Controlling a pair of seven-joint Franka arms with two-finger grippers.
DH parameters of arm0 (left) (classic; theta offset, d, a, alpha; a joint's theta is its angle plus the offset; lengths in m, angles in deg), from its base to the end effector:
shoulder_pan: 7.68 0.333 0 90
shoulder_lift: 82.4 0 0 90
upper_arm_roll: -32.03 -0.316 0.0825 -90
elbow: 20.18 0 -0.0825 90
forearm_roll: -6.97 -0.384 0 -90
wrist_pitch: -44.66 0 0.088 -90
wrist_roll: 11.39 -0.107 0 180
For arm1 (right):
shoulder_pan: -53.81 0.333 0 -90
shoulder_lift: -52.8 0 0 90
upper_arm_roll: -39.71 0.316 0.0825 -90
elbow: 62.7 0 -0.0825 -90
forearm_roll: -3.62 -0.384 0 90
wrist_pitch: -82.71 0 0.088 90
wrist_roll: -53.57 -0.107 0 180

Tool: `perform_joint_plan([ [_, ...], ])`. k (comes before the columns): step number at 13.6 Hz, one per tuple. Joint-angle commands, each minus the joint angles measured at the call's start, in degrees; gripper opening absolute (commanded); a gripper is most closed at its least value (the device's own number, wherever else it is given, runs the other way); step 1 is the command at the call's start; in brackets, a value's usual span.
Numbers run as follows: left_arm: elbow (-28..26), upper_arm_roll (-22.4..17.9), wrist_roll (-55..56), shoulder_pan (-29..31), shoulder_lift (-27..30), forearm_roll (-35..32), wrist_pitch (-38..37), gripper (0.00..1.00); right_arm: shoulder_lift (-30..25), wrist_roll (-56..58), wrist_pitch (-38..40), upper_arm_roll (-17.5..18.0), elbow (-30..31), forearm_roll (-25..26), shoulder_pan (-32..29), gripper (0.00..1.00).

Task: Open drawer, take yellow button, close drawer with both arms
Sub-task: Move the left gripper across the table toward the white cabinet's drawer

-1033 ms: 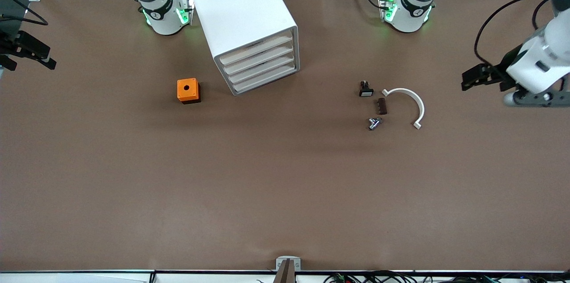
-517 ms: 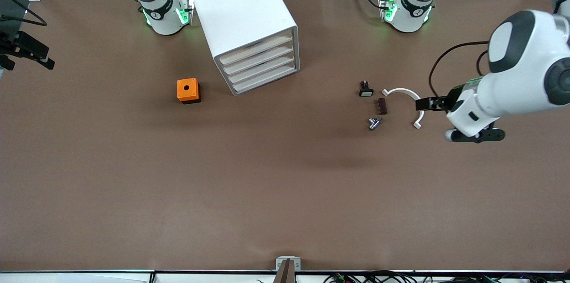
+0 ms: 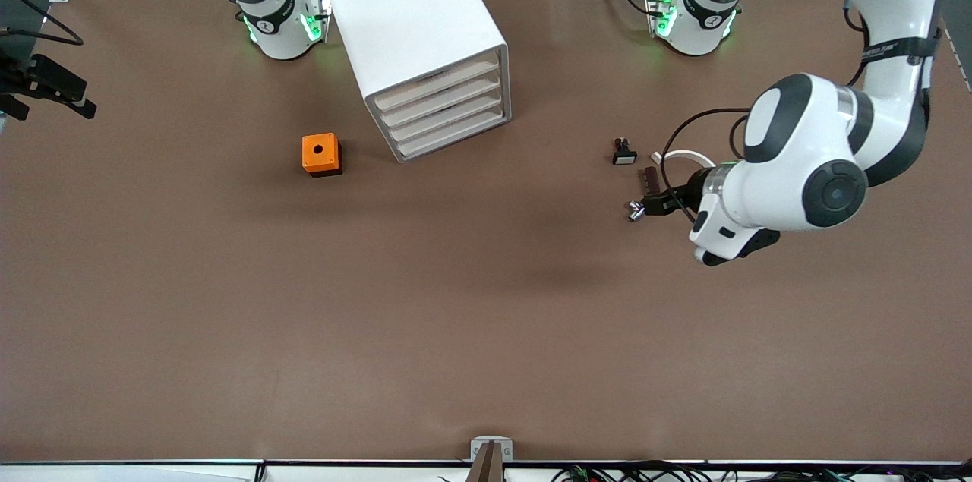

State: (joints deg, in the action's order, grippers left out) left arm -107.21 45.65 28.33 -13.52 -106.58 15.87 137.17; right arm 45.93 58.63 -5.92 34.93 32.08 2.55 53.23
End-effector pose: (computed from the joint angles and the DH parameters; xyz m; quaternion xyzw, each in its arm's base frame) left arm 0.6060 -0.2100 0.4050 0.9612 0.1899 -0.1975 0.0317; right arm 0.5120 -0.0488 0.6470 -0.9999 0.0021 -0.0073 0.0137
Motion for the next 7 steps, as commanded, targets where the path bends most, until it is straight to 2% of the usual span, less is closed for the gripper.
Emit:
perform_joint_plan([
  [1, 3.62, -0.08, 9.55, -2.84, -3.58, 2.17, -0.14, 1.00, -0.34, 0.65, 0.82, -0.14, -0.56, -0.33, -0.82, 1.00],
  [4, 4.15, -0.08, 17.29, -5.05, -6.05, 3.75, 1.09, 1.00, 2.82, 1.09, 0.91, -0.06, -1.26, -0.07, -1.08, 1.00],
  [7, 6.78, -0.08, 25.03, -6.45, -8.42, 7.27, 1.80, 1.00, 8.96, 1.09, 0.21, -0.06, -3.62, 0.63, -1.17, 1.00],
])
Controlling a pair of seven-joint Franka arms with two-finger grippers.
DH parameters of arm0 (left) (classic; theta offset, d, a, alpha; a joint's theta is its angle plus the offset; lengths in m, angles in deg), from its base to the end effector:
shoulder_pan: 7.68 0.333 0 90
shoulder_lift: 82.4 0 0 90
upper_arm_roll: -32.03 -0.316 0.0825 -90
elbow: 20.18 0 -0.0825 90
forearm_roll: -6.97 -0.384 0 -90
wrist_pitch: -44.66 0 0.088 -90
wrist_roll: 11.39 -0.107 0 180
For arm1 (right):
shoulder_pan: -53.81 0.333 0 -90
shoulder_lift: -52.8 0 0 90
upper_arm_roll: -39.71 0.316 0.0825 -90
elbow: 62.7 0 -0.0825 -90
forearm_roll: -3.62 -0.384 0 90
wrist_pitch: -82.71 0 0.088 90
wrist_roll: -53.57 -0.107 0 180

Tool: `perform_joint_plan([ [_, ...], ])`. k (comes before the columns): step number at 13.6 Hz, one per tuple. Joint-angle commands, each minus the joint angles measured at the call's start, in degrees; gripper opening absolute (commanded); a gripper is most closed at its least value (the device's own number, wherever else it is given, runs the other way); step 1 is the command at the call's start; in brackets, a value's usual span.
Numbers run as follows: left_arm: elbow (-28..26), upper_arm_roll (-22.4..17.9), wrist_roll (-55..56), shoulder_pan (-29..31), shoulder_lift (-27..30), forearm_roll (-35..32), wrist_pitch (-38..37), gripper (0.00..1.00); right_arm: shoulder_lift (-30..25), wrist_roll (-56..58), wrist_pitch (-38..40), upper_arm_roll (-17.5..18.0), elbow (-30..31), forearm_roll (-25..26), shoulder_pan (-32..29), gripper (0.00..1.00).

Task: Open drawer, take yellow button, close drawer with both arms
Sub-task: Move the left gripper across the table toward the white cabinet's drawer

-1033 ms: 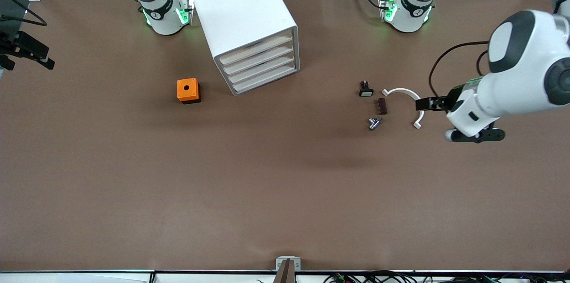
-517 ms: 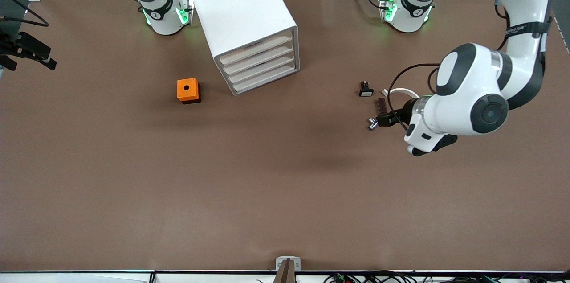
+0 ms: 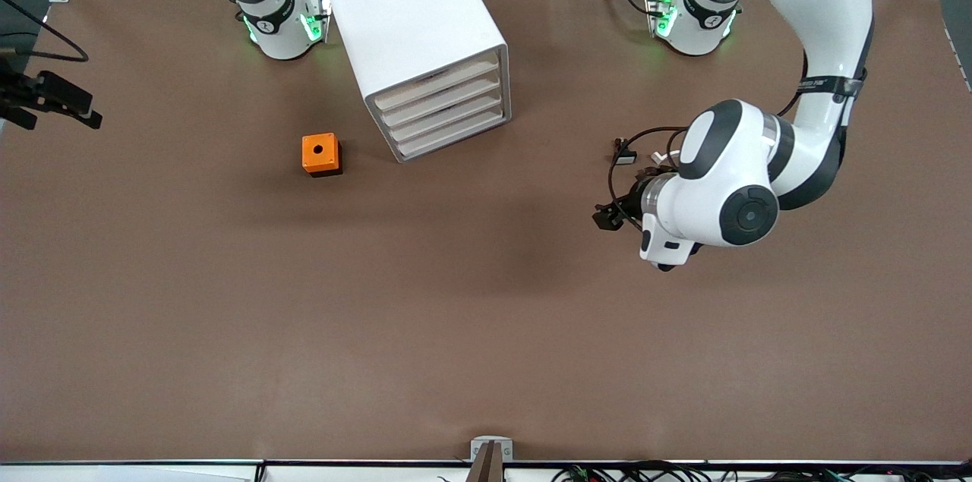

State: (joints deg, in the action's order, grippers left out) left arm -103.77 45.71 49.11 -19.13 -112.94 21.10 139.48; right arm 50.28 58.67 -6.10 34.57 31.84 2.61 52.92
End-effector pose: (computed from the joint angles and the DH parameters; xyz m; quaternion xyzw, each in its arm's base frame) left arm 0.6021 -0.2815 0.3652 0.9132 0.3288 -0.2393 0.0244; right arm 0.5342 -0.0556 0.6094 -0.9995 0.0081 0.0269 0.0135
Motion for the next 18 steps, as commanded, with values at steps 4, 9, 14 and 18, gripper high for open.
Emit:
perform_joint_plan([
  [4, 3.79, -0.14, 14.71, -3.31, -4.00, 3.36, 0.28, 1.00, 11.72, 1.14, 0.21, 0.30, -5.33, 0.75, -2.53, 1.00],
  [9, 3.79, -0.14, 30.17, -3.92, -6.02, 7.57, 0.28, 1.00, 13.33, 0.52, -0.14, 0.30, -6.57, 0.75, -3.50, 1.00],
  [14, 4.23, -0.14, 47.64, -7.79, -7.52, 12.15, 6.84, 1.00, 13.15, 0.00, 0.03, 0.30, -6.21, -0.31, -4.11, 1.00],
  [18, 4.23, -0.23, 59.37, -12.01, -8.83, 16.63, 13.81, 1.00, 13.15, -2.03, 0.47, 0.39, -5.95, -0.39, -4.82, 1.00],
])
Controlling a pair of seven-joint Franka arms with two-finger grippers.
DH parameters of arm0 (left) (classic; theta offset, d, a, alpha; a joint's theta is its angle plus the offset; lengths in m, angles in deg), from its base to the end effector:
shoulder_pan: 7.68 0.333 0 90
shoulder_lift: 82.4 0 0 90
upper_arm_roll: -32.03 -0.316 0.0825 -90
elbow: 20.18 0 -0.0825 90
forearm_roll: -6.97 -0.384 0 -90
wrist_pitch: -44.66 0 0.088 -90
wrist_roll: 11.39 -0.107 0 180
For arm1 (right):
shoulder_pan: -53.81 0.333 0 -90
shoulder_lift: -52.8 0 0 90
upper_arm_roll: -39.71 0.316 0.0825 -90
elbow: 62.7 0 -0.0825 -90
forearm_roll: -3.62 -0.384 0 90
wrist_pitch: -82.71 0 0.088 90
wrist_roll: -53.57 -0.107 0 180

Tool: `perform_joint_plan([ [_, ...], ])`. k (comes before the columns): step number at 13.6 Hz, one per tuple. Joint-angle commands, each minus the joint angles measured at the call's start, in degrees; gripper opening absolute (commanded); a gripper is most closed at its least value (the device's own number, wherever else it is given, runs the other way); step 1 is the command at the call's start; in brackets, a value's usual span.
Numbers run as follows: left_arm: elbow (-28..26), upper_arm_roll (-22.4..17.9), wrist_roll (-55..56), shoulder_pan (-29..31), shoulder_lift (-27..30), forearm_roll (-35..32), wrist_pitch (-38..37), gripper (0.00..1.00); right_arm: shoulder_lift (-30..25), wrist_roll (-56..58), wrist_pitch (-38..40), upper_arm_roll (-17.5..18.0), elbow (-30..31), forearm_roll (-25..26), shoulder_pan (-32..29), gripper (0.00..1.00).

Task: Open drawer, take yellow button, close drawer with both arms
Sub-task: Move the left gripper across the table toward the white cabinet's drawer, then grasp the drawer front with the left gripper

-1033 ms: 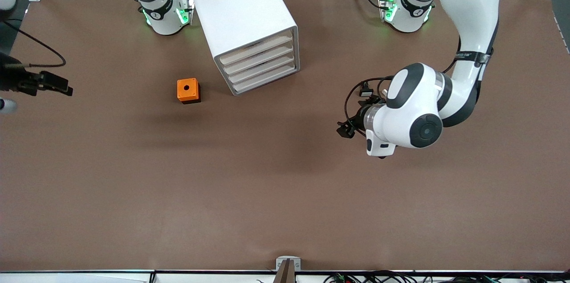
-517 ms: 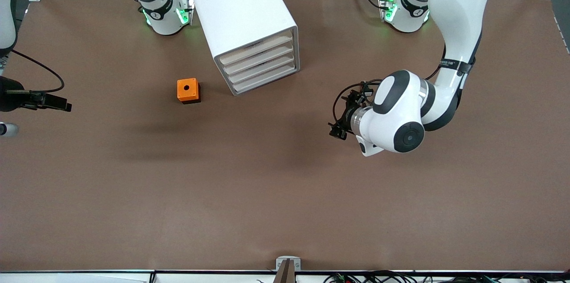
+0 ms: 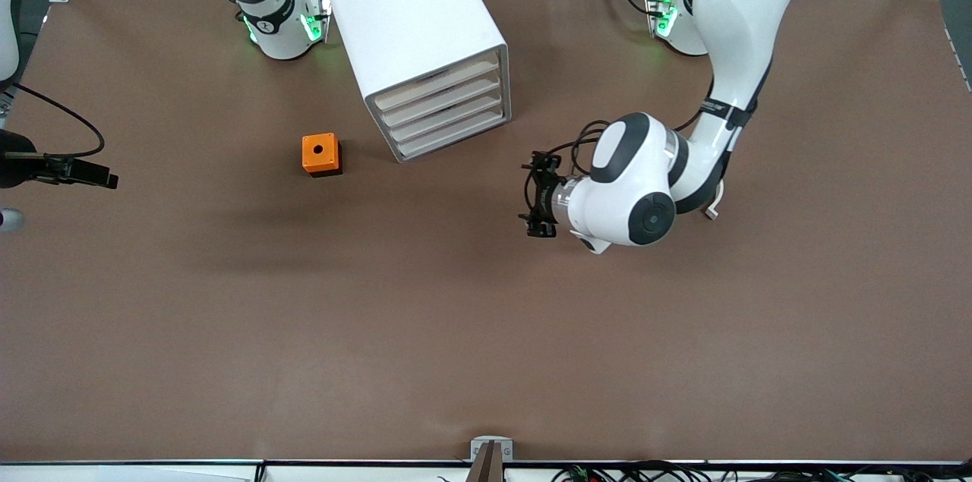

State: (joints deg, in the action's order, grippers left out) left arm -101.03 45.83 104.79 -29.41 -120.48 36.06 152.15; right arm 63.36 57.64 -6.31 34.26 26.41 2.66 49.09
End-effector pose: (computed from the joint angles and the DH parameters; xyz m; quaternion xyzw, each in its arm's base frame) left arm 0.5729 -0.4141 0.3189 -0.6441 -0.6962 0.3168 0.0120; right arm 0.5896 -0.0996 0.5244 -0.9943 0.0536 0.0917 0.0111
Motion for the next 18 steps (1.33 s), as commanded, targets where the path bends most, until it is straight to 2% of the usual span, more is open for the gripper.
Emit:
perform_joint_plan([
  [1, 1.40, -0.35, 5.61, -2.26, -1.56, 2.02, 1.23, 0.99, 0.07, -1.00, 0.68, 0.71, -0.51, -0.53, -0.99, 1.00],
  [3, 1.40, -0.35, 6.86, -3.58, -1.74, 2.20, 2.98, 0.99, 0.16, -1.08, 0.68, 0.71, -0.51, -0.62, -0.99, 1.00],
  [5, 1.40, -0.35, 7.65, -3.93, -2.44, 5.43, 4.30, 0.99, 0.07, -1.43, 0.60, 0.71, -0.51, -0.62, -0.90, 1.00],
  [12, 1.22, -0.35, 10.20, -4.90, -3.06, 12.12, 3.52, 0.99, -0.19, -8.63, 0.77, 0.97, -0.34, -1.49, -0.20, 1.00],
  [18, 1.40, -0.26, 10.64, -5.95, -4.55, 14.15, 1.59, 0.99, -0.46, -14.62, 0.86, 1.06, 0.45, -2.55, 0.42, 1.00],
])
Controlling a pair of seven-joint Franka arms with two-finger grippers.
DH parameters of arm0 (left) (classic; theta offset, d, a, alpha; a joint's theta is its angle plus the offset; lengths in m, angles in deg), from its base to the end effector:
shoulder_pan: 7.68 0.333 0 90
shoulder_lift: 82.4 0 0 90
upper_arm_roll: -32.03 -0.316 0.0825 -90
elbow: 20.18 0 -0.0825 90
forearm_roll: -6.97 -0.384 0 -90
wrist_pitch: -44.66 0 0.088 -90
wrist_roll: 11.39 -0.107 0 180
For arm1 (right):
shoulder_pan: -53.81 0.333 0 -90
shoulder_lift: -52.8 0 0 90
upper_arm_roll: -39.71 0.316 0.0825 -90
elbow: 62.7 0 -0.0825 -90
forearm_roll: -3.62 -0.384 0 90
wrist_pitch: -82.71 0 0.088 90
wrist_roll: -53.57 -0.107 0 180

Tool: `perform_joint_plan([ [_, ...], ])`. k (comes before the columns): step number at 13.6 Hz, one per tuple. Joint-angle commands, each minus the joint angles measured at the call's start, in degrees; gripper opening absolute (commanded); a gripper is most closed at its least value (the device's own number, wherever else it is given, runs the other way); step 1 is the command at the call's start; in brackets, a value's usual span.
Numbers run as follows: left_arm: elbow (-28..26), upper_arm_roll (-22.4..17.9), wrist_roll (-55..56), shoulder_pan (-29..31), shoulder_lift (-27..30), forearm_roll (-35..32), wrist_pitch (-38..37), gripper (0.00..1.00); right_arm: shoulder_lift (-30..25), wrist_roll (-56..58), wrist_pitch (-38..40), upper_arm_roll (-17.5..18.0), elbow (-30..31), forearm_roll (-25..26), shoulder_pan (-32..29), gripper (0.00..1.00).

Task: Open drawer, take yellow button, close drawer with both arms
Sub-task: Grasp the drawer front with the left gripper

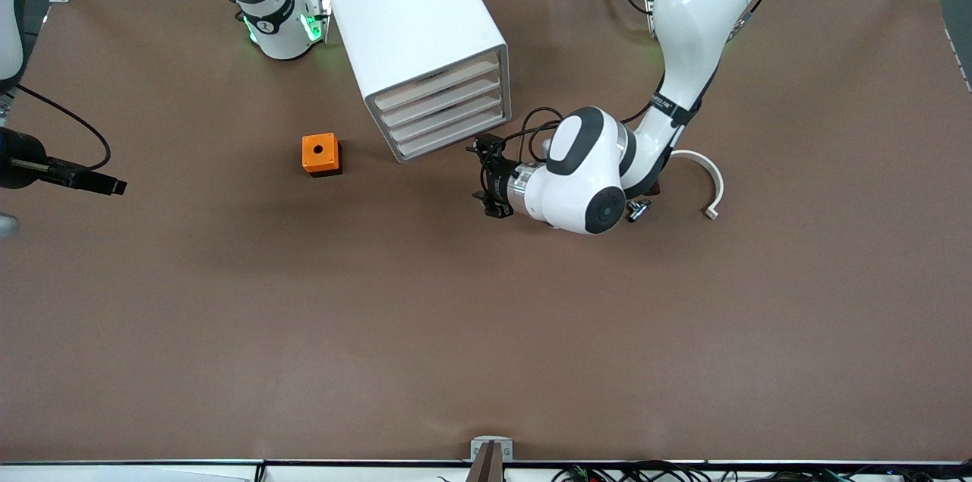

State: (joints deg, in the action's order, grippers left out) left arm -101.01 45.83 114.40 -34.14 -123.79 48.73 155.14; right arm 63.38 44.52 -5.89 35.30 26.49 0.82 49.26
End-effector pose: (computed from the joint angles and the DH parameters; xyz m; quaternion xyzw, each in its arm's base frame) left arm 0.5390 -0.4717 0.2911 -0.5400 -0.7374 0.4038 0.0406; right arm 0.5911 -0.0843 0.5230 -0.9826 0.1575 0.0970 0.0172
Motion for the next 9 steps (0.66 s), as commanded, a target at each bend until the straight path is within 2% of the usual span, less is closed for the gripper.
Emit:
perform_joint_plan([
  [1, 1.38, -0.26, 2.17, -1.40, -1.23, 1.92, -2.54, 0.99, -0.47, -1.59, 0.35, 0.02, 0.28, -0.72, 0.77, 1.00],
  [6, 1.38, -0.26, 6.90, -2.28, -1.76, 3.51, -9.66, 0.99, -0.74, -8.52, 0.35, 0.02, 0.37, -0.72, 3.05, 1.00],
  [8, 1.64, -0.26, 8.59, -2.10, -1.85, 5.34, -13.09, 0.95, -0.82, -9.67, 0.35, 0.02, 0.37, -0.72, 3.67, 1.00],
  [9, 1.64, -0.26, 9.38, -2.19, -1.85, 7.09, -13.79, 0.89, -0.82, -9.67, 0.35, 0.02, 0.37, -0.72, 3.67, 1.00],
])
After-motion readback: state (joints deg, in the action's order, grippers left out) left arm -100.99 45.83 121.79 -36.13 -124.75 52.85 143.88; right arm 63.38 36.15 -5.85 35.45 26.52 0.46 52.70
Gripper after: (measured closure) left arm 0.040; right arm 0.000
